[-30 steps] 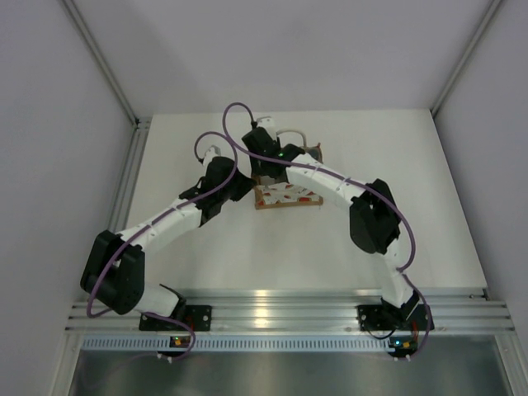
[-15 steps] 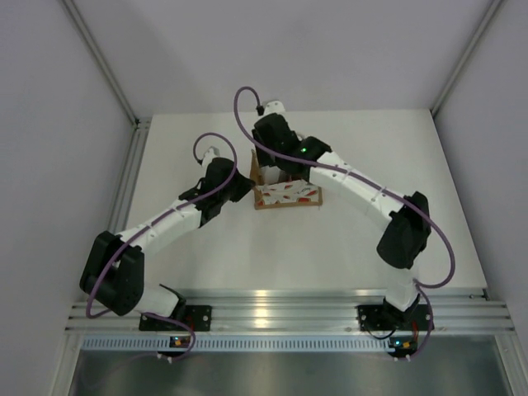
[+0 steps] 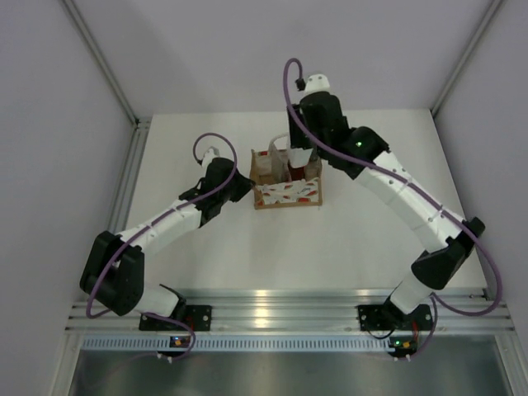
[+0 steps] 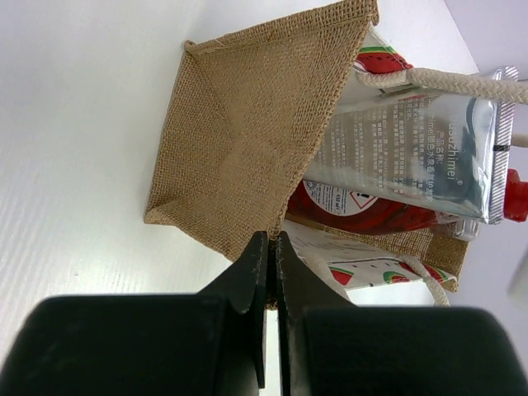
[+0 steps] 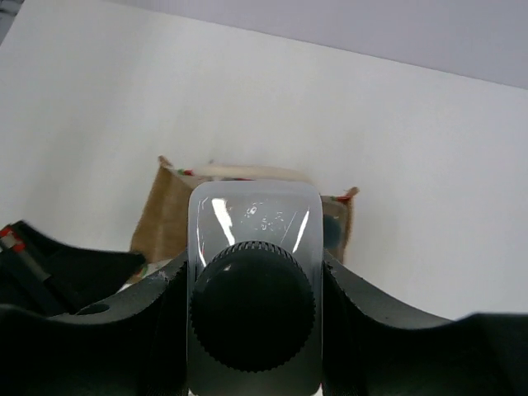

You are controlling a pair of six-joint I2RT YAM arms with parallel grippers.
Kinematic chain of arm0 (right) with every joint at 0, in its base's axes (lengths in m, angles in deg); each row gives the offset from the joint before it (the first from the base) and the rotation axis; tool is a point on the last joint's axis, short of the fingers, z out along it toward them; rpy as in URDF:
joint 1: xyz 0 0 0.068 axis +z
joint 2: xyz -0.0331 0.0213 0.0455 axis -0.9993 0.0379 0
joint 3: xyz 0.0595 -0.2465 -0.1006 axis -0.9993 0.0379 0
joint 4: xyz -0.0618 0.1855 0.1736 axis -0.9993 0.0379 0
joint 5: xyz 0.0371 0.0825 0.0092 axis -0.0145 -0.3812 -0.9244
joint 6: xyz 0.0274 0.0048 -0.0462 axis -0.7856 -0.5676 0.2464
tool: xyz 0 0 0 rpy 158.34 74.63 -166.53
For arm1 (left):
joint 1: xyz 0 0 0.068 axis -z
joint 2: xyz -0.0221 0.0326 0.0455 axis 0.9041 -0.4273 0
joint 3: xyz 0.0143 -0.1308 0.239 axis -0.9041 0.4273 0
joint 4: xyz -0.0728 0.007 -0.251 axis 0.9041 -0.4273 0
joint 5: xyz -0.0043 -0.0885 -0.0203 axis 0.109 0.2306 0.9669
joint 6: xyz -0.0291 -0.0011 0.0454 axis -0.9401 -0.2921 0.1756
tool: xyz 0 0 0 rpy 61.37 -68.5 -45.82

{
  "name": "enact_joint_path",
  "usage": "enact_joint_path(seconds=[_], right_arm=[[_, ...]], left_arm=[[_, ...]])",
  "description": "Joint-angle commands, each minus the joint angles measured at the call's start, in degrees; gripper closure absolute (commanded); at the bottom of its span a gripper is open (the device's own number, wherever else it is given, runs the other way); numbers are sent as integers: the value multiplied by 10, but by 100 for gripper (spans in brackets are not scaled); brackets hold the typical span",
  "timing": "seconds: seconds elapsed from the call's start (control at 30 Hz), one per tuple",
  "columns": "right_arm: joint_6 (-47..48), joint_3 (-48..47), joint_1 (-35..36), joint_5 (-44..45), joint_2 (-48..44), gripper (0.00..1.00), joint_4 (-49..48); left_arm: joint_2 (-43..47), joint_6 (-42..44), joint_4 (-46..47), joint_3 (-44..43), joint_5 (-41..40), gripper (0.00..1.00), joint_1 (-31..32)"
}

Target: Take the personal care products out of the canvas bag

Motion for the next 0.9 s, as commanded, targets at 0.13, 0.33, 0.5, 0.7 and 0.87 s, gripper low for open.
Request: enact_joint_path(seconds=[0.13, 0.33, 0.5, 0.7, 0.87], right_arm=[[15, 68, -187, -46, -113, 100, -43], [30, 194, -313, -142, -112, 100, -142], [41, 295, -363, -170, -66, 100, -270], [33, 339, -367, -155, -5, 100, -310], [22, 373, -366, -148, -5, 44, -318]], left_arm=[[15, 7, -17, 10, -23, 100, -4], [14, 10, -17, 8, -15, 100, -5], [17, 21, -17, 3, -6, 100, -5], [18, 35, -17, -2, 3, 100, -4], [24, 41, -17, -2, 5, 100, -4]])
